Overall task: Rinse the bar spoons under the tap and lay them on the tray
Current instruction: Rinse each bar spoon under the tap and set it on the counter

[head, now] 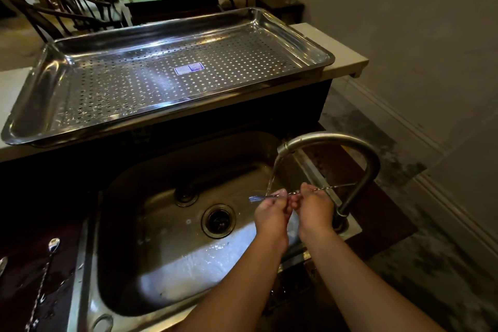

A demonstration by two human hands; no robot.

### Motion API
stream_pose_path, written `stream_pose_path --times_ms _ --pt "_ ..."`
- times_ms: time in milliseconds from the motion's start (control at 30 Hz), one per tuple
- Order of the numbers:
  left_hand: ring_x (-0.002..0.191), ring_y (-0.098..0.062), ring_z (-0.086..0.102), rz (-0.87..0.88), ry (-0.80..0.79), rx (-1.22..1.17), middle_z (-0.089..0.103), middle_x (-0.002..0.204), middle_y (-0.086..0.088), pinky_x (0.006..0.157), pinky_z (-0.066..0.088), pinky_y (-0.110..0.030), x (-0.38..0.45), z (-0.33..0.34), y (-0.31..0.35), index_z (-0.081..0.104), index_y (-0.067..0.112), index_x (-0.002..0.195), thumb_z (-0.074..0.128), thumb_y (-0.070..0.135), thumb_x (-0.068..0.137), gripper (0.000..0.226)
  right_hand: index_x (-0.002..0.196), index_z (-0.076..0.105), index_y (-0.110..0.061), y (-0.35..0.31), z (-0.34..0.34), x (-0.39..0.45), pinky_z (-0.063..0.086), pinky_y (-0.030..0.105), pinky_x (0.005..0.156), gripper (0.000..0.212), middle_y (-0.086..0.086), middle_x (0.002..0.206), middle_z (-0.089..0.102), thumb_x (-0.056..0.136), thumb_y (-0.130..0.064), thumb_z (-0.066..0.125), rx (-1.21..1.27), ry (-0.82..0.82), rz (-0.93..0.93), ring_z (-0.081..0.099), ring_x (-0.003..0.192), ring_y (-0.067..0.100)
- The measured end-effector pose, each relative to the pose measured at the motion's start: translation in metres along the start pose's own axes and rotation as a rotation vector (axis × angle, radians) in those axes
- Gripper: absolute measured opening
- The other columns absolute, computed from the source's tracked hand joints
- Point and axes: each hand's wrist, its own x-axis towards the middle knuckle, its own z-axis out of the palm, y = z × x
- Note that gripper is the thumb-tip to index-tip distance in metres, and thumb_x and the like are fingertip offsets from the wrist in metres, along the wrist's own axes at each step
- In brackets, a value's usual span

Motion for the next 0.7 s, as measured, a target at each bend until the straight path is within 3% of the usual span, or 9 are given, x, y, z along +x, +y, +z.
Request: stream_pose_path --times_ms 100,267,433,567,700 --pt "0.073 -0.021 0.070 -0.011 -0.017 -0.081 0.072 0.081 -0.015 0.076 0.058 -0.032 0.000 0.004 -0.002 0.066 -0.002 0.098 0.059 0.019 0.092 0.023 0.096 0.063 -0.009 -0.002 -0.001 0.001 0.052 0.026 0.054 0.012 0.001 0.053 0.066 0.095 -0.013 0.051 0.053 0.046 -0.039 0.065 0.051 0.013" --pt "0.082 -0.020 0.067 -0.043 0.060 -0.231 0.070 0.086 -0.012 0.070 0.055 -0.026 0.001 -0.004 0.009 0.065 0.004 0.094 0.044 0.046 0.096 0.047 0.095 0.059 -0.011 -0.006 -0.002 0.007 0.044 0.025 0.054 0.012 0.004 0.066 0.055 0.096 -0.009 0.047 0.095 0.109 -0.053 0.052 0.056 0.013" --pt "0.070 -0.016 0.069 -0.018 0.096 -0.224 0.072 0.071 -0.006 0.065 0.055 -0.025 0.000 -0.013 0.016 0.065 0.005 0.091 0.048 0.041 0.095 0.040 0.095 0.058 -0.007 0.000 0.003 0.003 0.046 0.028 0.058 0.009 0.006 0.066 0.054 0.096 -0.007 0.049 0.109 0.083 -0.031 0.051 0.057 0.016" --pt "0.069 -0.014 0.068 -0.015 0.109 -0.151 0.068 0.075 -0.008 0.058 0.055 -0.021 -0.003 -0.025 0.021 0.064 0.002 0.091 0.060 0.020 0.092 0.018 0.092 0.060 -0.007 0.011 0.016 -0.009 0.047 0.030 0.058 0.010 0.006 0.059 0.056 0.094 -0.010 0.051 0.015 0.029 -0.037 0.053 0.053 0.016" --pt "0.065 -0.019 0.066 -0.018 0.153 -0.042 0.069 0.073 -0.011 0.065 0.055 -0.027 -0.001 -0.048 0.030 0.063 0.002 0.082 0.061 0.015 0.090 0.015 0.096 0.064 -0.006 0.029 0.036 -0.027 0.050 0.029 0.060 0.012 0.009 0.065 0.061 0.095 -0.010 0.053 -0.039 -0.052 0.002 0.058 0.059 0.019"
